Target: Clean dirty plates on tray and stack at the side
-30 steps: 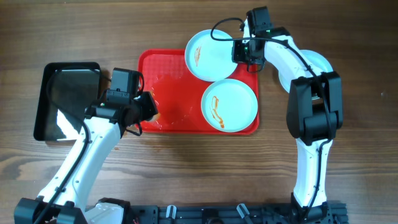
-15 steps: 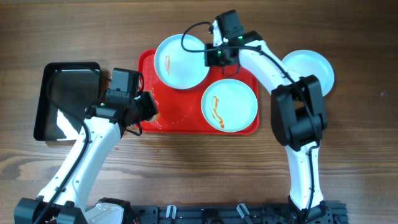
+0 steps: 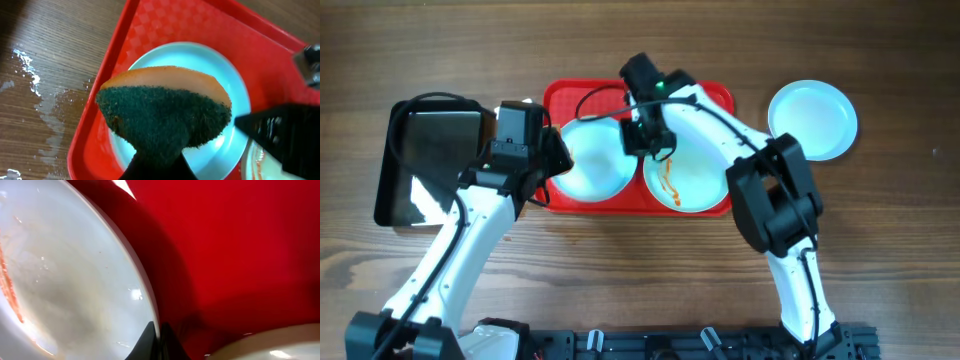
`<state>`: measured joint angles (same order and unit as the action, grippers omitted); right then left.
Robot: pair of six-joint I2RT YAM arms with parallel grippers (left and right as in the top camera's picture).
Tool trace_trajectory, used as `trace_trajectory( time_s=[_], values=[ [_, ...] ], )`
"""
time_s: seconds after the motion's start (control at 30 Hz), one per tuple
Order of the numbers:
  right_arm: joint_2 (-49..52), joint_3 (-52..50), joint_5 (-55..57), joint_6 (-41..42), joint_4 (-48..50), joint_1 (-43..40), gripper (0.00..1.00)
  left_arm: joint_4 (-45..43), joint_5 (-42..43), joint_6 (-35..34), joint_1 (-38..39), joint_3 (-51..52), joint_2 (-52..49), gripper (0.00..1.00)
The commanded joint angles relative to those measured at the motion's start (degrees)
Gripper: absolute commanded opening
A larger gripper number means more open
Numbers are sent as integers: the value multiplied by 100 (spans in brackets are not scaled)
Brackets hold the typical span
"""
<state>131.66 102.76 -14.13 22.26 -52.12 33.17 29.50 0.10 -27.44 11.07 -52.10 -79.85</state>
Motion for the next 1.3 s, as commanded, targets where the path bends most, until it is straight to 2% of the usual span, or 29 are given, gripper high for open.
trace_trajectory(
  time_s=[0.0,0.17,0.4,0.43,0.47,0.5,0.53,0.6,0.63,0.73,1.03,1.13,1.2,1.27],
  values=[
    [-210,-400,-96,-15,280,289,4,-35,-81,328,-33,15,-420,4],
    [-210,-573,-74,785,509,326,4,-37,-81,597,-33,15,-914,4],
    [-210,-573,-11,1023,599,326,4,-109,-57,608,-33,15,-1047,4],
    [-210,-573,-2,1080,597,326,12,-133,-52,608,-33,15,-1086,4],
    [-210,-573,-2,1113,601,326,34,-170,-37,608,-33,15,-1147,4],
    [-210,-573,-2,1165,601,326,38,-192,2,605,-33,15,-1189,6],
    [-210,-573,35,1244,603,326,32,-238,70,605,-33,15,-1257,7],
    [-210,-573,57,1244,608,326,7,-321,240,605,-33,15,-1344,8],
    [-210,-573,59,1239,608,326,4,-361,337,605,-33,15,-1368,8],
    [-210,-573,118,1233,610,328,4,-450,699,605,-33,15,-1390,12],
    [-188,-575,269,1235,595,363,4,-579,979,605,-31,15,-1414,18],
    [-188,-575,269,1231,581,363,4,-721,997,605,-31,15,-1550,29],
    [-188,-575,269,1235,577,365,4,-804,1217,605,-13,15,-1740,33],
    [-188,-575,269,1239,573,365,4,-831,1228,605,31,15,-1829,45]
  ],
)
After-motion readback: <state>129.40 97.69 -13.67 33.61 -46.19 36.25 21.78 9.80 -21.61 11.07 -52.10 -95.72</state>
